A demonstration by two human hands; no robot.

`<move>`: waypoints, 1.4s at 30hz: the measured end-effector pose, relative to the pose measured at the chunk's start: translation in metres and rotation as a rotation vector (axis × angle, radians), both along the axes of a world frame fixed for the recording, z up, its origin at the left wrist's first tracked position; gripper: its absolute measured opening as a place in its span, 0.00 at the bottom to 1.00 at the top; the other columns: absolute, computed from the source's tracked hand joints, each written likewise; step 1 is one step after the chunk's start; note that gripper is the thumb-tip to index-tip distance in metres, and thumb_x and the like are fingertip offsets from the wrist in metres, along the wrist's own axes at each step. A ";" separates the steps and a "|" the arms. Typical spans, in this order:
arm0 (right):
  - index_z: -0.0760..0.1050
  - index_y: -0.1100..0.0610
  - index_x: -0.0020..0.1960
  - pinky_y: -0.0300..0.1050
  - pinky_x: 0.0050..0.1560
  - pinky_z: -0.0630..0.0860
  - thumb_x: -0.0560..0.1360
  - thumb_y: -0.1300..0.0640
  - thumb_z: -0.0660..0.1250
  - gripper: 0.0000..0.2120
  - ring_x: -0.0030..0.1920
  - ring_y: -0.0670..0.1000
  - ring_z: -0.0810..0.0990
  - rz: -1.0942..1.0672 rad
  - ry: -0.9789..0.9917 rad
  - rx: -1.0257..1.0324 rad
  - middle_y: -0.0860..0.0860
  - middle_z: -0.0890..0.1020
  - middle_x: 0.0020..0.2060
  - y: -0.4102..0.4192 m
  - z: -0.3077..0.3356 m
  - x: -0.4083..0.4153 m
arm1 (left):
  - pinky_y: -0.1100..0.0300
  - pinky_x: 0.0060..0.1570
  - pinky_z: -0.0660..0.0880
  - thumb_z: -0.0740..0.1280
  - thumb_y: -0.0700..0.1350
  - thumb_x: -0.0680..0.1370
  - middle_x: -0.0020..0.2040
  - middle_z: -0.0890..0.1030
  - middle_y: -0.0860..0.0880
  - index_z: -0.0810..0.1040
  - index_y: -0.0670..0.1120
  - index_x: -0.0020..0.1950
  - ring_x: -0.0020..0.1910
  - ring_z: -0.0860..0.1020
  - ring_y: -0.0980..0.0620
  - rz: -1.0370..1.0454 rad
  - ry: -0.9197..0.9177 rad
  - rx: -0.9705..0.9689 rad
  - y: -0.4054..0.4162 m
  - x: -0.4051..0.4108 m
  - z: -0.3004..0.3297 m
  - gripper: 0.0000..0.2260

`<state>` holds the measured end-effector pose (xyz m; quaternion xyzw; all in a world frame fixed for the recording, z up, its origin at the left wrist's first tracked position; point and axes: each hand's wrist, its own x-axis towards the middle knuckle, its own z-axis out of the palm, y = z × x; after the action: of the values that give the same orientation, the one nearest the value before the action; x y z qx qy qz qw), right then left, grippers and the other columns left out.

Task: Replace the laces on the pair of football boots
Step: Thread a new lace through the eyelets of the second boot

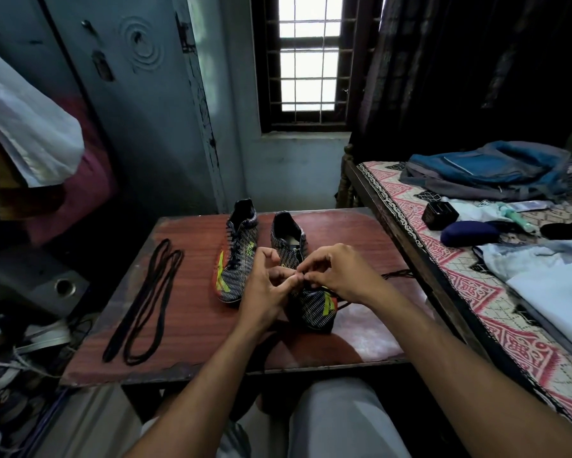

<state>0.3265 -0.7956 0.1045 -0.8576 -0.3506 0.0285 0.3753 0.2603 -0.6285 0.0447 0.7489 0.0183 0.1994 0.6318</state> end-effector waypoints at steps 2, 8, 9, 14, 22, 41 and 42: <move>0.87 0.50 0.48 0.33 0.42 0.77 0.75 0.59 0.77 0.05 0.39 0.39 0.83 -0.021 -0.066 -0.058 0.44 0.86 0.41 0.003 0.001 0.002 | 0.42 0.51 0.80 0.75 0.34 0.76 0.42 0.87 0.46 0.64 0.52 0.51 0.40 0.84 0.48 -0.012 0.008 -0.065 0.000 0.002 -0.002 0.22; 0.84 0.48 0.49 0.43 0.49 0.76 0.77 0.57 0.73 0.04 0.47 0.44 0.80 -0.077 -0.133 -0.125 0.43 0.84 0.44 0.004 -0.001 0.009 | 0.46 0.55 0.82 0.79 0.37 0.73 0.49 0.86 0.48 0.72 0.51 0.55 0.50 0.85 0.51 0.028 -0.001 0.040 -0.001 0.012 -0.012 0.21; 0.84 0.48 0.49 0.45 0.51 0.78 0.77 0.56 0.73 0.04 0.47 0.45 0.81 -0.080 -0.129 -0.112 0.43 0.84 0.44 0.004 0.001 0.009 | 0.48 0.55 0.82 0.80 0.40 0.72 0.49 0.86 0.50 0.73 0.53 0.56 0.50 0.85 0.53 0.011 0.012 0.109 -0.002 0.013 -0.013 0.21; 0.83 0.46 0.46 0.45 0.48 0.82 0.77 0.59 0.74 0.08 0.41 0.41 0.83 -0.088 -0.159 0.108 0.41 0.84 0.39 0.002 0.043 0.007 | 0.63 0.52 0.79 0.82 0.50 0.70 0.49 0.84 0.56 0.77 0.56 0.56 0.48 0.82 0.61 -0.020 0.092 0.378 0.000 0.019 -0.009 0.20; 0.81 0.47 0.42 0.39 0.42 0.81 0.75 0.66 0.74 0.14 0.35 0.45 0.85 -0.073 -0.250 0.401 0.45 0.85 0.32 -0.015 0.142 -0.012 | 0.71 0.48 0.74 0.77 0.43 0.75 0.49 0.80 0.57 0.78 0.51 0.57 0.48 0.80 0.59 -0.127 0.197 0.562 -0.004 0.015 0.019 0.14; 0.85 0.48 0.48 0.42 0.50 0.78 0.75 0.55 0.75 0.04 0.47 0.45 0.81 -0.010 -0.112 -0.108 0.44 0.86 0.46 -0.001 -0.010 -0.025 | 0.58 0.48 0.79 0.75 0.51 0.76 0.50 0.85 0.59 0.85 0.58 0.53 0.50 0.82 0.56 0.089 0.324 1.082 0.031 -0.014 0.062 0.07; 0.85 0.46 0.48 0.43 0.51 0.79 0.75 0.54 0.76 0.04 0.48 0.45 0.81 -0.012 -0.126 -0.079 0.42 0.85 0.46 0.002 -0.009 -0.024 | 0.57 0.49 0.79 0.76 0.53 0.75 0.49 0.85 0.60 0.84 0.59 0.52 0.50 0.82 0.56 0.105 0.320 1.071 0.032 -0.019 0.071 0.07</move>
<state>0.3025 -0.7933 0.0954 -0.8739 -0.3671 -0.0139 0.3183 0.2415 -0.5969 0.1154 0.9841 0.0475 0.0958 0.1416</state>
